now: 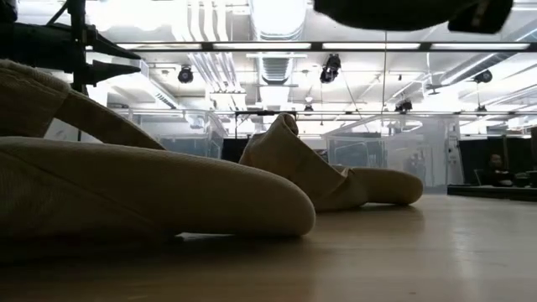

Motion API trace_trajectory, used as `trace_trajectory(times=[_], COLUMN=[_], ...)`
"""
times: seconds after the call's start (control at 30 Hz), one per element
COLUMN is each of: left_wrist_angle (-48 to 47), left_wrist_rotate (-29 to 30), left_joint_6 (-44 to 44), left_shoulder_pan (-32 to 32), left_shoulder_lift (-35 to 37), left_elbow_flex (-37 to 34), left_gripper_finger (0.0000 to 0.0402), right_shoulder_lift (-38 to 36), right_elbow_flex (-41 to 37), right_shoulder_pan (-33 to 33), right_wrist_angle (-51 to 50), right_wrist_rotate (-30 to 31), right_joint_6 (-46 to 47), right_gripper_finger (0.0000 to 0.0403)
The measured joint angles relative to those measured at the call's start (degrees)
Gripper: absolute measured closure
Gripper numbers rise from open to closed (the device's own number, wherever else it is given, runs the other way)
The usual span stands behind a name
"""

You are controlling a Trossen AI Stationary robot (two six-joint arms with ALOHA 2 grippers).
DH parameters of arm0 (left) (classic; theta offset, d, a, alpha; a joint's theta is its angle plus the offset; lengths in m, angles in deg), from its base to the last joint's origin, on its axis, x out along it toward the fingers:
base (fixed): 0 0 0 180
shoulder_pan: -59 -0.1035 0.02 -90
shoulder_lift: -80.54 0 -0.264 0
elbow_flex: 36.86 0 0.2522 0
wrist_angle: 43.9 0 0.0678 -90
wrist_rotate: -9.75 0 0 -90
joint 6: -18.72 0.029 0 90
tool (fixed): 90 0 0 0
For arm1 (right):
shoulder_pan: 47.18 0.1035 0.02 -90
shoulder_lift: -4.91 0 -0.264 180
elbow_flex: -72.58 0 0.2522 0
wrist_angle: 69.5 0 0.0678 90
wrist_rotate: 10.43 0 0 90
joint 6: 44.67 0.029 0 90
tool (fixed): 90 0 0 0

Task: Pick & Place hat
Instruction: Put the bottom black cap into the right transparent bin

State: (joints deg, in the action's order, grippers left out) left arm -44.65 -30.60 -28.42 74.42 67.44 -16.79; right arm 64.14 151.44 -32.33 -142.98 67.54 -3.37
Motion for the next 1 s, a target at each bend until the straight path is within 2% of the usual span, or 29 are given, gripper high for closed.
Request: trace_trajectory(times=[0.23, 0.33, 0.43, 0.63, 0.87, 1.0], left_wrist_angle=[0.1, 0.2, 0.4, 0.3, 0.3, 0.3], left_wrist_rotate=[0.0, 0.0, 0.0, 0.0, 0.0, 0.0], left_joint_6=[0.0, 0.0, 0.0, 0.0, 0.0, 0.0], left_shoulder_pan=[0.0, 0.0, 0.0, 0.0, 0.0, 0.0], left_shoulder_lift=[0.0, 0.0, 0.0, 0.0, 0.0, 0.0], left_elbow_flex=[0.0, 0.0, 0.0, 0.0, 0.0, 0.0], left_gripper_finger=[0.0321, 0.0321, 0.0321, 0.0321, 0.0321, 0.0321], right_shoulder_lift=[-5.3, -6.6, -7.2, -7.0, -4.2, -0.8], right_elbow_flex=[8.6, 11.0, 13.0, 13.9, 13.5, 13.4], right_shoulder_pan=[-2.5, -3.4, -5.3, -12.9, -25.1, -31.5], right_wrist_angle=[-10.2, -13.5, -17.7, -22.0, -21.9, -20.5], right_wrist_rotate=[29.0, 38.5, 45.0, 49.8, 49.7, 46.4], right_joint_6=[8.1, 10.6, 10.9, 9.4, 7.5, 2.7], right_gripper_finger=[0.0393, 0.0392, 0.0392, 0.0392, 0.0391, 0.0391])
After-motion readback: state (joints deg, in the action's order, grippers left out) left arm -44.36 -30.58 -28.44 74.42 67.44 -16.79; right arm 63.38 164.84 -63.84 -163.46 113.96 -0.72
